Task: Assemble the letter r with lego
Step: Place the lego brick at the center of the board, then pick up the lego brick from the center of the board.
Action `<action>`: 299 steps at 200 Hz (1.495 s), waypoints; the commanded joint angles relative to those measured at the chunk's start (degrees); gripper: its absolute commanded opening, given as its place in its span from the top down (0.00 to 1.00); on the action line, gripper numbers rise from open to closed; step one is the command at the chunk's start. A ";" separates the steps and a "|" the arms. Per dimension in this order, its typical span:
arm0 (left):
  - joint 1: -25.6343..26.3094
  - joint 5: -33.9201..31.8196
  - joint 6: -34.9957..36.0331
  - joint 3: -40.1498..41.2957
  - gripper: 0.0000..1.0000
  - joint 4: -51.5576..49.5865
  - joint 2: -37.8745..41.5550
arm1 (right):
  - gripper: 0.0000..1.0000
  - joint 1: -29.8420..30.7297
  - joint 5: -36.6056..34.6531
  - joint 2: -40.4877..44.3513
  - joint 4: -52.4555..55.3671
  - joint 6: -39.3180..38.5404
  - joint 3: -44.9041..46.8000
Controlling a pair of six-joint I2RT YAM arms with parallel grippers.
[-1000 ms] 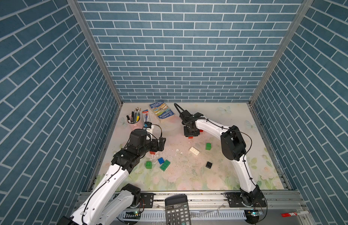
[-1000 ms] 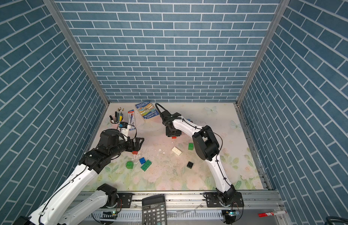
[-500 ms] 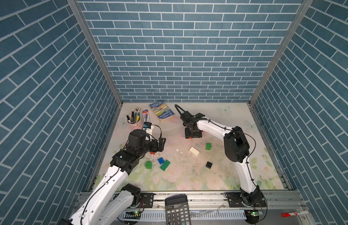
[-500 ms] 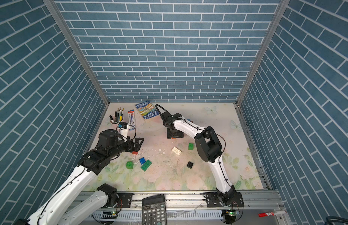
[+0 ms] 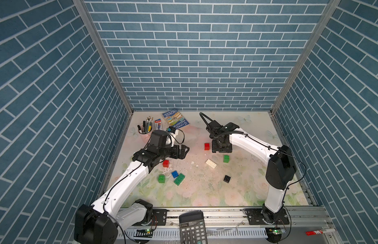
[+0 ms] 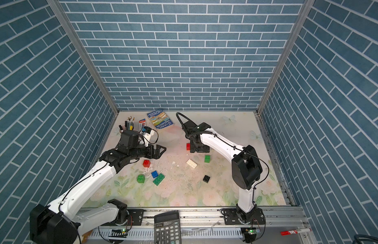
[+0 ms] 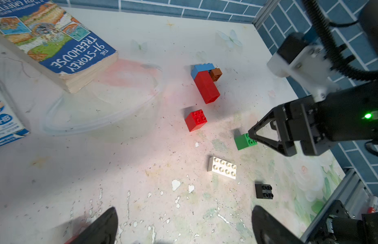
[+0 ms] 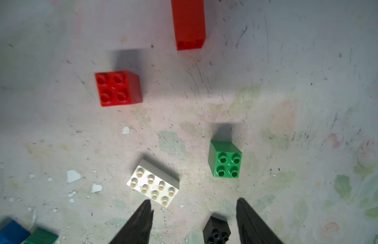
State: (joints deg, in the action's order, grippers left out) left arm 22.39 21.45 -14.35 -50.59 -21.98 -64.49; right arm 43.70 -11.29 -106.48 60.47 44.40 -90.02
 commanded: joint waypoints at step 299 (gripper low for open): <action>3.12 3.34 0.65 -11.04 0.01 1.56 -18.91 | 0.53 -9.86 11.29 -3.39 -10.06 -0.85 12.39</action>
State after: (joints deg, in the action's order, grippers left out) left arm 25.28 25.15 -14.11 -62.00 -19.88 -84.07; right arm 34.06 -0.19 -108.86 49.78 44.10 -78.67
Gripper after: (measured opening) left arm 0.995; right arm 0.482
